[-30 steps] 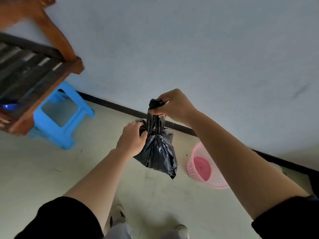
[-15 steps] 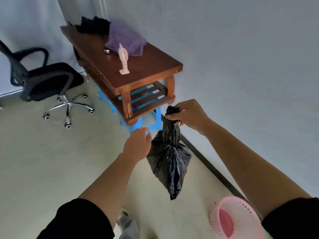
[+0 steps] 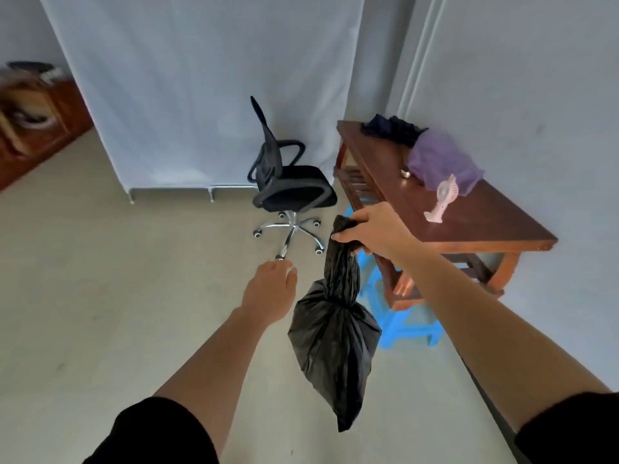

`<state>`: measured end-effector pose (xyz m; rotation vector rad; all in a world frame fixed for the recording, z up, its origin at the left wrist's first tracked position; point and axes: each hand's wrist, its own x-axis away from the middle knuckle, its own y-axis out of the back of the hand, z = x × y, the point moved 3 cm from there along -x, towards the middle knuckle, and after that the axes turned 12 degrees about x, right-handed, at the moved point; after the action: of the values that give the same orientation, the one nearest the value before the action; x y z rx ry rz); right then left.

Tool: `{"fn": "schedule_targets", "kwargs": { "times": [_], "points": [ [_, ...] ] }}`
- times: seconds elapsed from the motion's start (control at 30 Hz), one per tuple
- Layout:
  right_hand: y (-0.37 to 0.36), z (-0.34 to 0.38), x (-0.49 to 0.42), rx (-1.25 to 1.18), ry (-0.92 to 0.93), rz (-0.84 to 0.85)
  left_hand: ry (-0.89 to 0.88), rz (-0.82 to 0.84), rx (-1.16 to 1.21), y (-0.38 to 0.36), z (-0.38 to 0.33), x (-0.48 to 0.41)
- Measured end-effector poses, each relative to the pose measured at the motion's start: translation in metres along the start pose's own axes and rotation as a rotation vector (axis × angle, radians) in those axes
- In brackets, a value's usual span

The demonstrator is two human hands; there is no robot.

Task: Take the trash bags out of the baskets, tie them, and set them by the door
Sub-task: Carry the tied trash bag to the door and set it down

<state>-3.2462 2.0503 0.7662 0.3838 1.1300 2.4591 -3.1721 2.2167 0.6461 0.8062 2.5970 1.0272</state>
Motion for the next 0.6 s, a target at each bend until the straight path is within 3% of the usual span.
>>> {"fn": "schedule_targets", "kwargs": {
  "times": [0.33,0.6],
  "points": [
    [-0.154,0.220,-0.133,-0.102,0.098,0.115,0.140,-0.134,-0.077,0.227,0.183,-0.054],
    [-0.257,0.373,-0.228,-0.197,0.238,0.174,0.266,-0.264,-0.115,0.362,0.301,-0.099]
  ]
}}
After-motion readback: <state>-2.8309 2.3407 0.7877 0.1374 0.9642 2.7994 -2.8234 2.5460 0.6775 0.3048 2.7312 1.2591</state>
